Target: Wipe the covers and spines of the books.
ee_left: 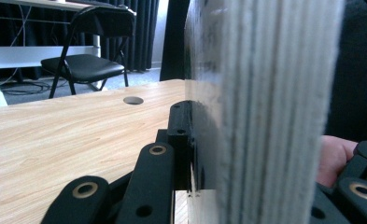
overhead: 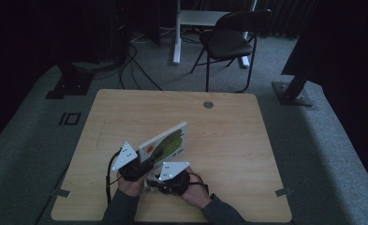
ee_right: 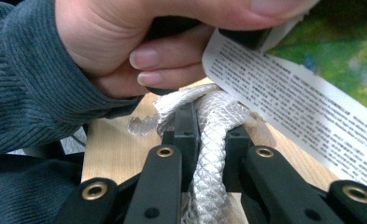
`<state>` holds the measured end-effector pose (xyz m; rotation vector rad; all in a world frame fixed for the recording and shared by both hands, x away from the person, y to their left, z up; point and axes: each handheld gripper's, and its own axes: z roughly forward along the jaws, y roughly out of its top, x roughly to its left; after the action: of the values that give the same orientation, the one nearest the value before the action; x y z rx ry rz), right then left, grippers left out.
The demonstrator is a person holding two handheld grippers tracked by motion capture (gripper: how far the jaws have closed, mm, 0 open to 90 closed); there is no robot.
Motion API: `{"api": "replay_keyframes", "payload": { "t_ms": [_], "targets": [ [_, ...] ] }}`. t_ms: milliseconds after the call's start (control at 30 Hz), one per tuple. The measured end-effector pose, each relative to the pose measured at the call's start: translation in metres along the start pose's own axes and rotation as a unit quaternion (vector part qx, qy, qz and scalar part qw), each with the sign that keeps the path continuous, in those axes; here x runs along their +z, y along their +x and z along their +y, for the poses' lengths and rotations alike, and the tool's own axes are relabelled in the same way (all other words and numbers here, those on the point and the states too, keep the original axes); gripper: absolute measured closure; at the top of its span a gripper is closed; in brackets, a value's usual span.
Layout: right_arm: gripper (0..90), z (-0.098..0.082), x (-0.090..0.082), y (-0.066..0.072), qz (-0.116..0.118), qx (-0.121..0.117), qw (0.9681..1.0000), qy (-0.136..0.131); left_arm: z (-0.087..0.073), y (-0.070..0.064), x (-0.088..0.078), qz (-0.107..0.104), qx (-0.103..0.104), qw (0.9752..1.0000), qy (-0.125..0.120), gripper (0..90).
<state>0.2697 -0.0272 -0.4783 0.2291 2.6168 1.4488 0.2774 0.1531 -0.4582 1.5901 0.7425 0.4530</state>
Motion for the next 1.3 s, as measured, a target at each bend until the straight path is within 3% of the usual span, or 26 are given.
{"api": "replay_keyframes", "payload": {
  "t_ms": [367, 900, 1300],
  "targets": [
    [81.1, -0.006, -0.002, -0.006, -0.011, 0.010, 0.9998, 0.010, 0.003, 0.004, -0.006, 0.011, 0.002, 0.9999, -0.008, 78.0],
    [81.2, -0.013, -0.022, -0.017, -0.035, 0.031, 0.9989, 0.007, 0.005, 0.008, -0.010, 0.026, 0.009, 0.9996, -0.010, 78.1],
    [81.2, -0.018, -0.052, -0.039, -0.082, 0.056, 0.9950, -0.011, 0.005, 0.013, -0.014, 0.039, 0.007, 0.9991, -0.012, 78.0]
  ]
}}
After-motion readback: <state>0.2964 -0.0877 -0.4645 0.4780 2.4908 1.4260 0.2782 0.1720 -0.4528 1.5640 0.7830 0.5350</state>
